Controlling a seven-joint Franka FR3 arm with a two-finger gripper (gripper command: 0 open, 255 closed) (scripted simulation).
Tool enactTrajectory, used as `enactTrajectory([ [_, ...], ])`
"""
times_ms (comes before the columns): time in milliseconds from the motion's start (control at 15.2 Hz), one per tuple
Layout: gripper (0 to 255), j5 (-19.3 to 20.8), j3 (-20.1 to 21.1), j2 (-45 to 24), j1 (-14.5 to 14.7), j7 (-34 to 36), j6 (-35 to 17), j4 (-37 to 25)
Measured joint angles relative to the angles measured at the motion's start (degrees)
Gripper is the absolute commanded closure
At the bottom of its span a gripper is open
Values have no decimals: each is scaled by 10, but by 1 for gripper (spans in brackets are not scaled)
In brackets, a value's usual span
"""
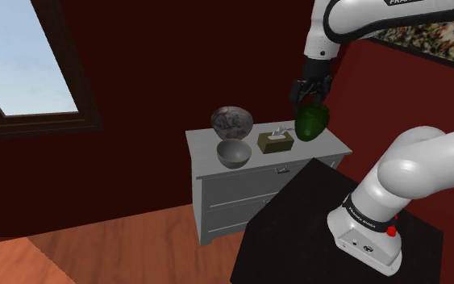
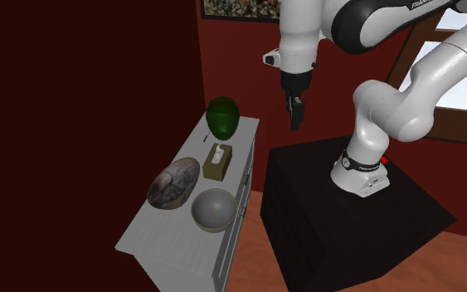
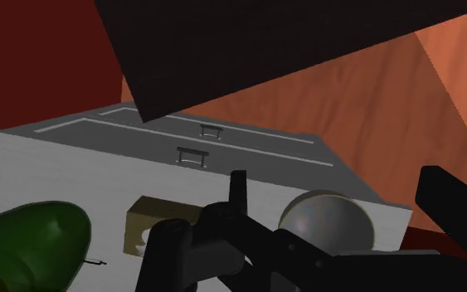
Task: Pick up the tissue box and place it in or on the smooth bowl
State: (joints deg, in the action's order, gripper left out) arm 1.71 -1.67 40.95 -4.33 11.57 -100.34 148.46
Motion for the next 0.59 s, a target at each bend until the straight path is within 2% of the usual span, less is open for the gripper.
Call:
enactTrajectory([
  [594, 0, -10, -61, -115, -48, 16, -258, 68],
])
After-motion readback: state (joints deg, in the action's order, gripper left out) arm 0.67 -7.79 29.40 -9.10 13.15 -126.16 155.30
